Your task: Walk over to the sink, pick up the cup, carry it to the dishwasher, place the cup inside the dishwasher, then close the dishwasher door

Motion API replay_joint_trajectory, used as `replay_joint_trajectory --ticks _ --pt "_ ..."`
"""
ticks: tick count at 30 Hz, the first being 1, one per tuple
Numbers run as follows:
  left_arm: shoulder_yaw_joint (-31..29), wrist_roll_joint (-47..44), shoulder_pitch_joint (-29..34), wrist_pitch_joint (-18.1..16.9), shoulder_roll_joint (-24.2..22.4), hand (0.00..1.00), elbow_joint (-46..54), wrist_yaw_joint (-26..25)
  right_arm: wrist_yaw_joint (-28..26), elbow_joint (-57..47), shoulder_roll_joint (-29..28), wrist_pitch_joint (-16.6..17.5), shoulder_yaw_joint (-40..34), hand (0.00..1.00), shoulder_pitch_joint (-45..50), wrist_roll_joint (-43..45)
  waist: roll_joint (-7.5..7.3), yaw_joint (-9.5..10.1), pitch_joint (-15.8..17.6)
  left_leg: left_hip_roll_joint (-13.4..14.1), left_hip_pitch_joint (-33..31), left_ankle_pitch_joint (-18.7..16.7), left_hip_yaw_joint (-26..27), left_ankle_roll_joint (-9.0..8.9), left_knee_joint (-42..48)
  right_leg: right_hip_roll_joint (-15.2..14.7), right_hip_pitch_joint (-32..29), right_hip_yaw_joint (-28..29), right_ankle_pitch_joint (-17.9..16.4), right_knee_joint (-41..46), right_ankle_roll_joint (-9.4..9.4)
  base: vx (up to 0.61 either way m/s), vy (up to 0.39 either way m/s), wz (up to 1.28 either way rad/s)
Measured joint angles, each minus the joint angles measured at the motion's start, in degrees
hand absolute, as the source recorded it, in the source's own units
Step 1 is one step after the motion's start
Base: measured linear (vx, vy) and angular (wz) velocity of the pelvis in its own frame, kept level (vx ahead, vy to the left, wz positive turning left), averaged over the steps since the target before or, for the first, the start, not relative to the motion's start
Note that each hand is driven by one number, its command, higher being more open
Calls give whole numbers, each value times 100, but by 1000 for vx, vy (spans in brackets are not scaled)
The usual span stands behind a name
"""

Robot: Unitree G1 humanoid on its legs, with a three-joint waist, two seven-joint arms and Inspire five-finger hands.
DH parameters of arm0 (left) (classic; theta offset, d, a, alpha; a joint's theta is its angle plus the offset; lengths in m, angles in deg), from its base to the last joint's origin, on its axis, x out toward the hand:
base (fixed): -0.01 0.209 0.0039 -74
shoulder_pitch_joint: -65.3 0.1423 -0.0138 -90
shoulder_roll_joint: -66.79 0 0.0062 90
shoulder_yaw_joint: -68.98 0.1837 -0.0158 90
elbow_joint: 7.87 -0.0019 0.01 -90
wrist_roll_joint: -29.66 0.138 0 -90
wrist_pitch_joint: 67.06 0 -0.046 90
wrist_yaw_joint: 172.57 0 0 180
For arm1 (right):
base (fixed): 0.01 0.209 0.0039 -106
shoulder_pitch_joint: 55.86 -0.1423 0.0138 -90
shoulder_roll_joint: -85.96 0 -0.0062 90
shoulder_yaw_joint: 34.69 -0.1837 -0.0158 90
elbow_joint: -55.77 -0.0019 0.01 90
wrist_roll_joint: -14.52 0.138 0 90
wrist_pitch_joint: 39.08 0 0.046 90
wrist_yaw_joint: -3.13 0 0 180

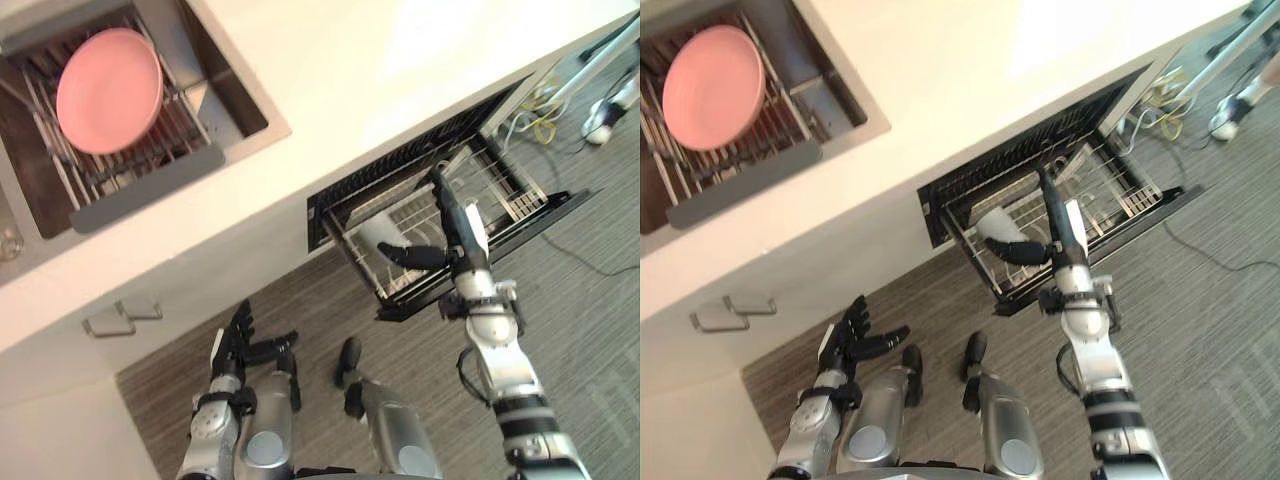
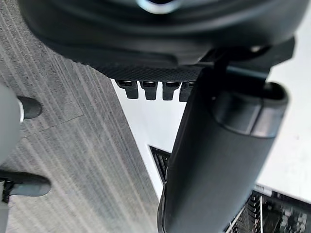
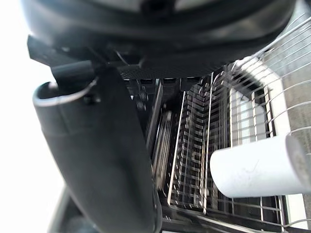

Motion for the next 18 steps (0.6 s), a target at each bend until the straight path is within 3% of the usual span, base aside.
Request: replay_joint_trajectory --ticks 4,9,14,18 --pt "5 10 365 18 -57 100 -134 -13 23 -591 -300 257 -139 100 786 168 2 -173 -425 -81 433 14 153 -16 -402 27 402 126 158 -475 38 170 76 -16" --pt "121 157 549 4 -158 100 -327 -59 -74 -1036 -630 520 -126 100 1452 169 221 -260 -968 -221 1029 96 193 -45 -978 8 908 180 183 -871 110 127 78 -2" --pt "122 152 668 -44 -226 100 -496 -34 -322 -1173 -757 674 -131 100 1516 576 389 -344 -1141 -275 1385 194 199 -62 -1275 -5 1155 179 168 -917 145 28 31 1" --pt "220 146 907 -55 -266 100 -500 16 -752 -1574 -936 741 -128 100 1852 916 416 -344 -1255 -286 1512 237 202 -65 -1335 -12 1256 178 158 -923 145 -36 9 1"
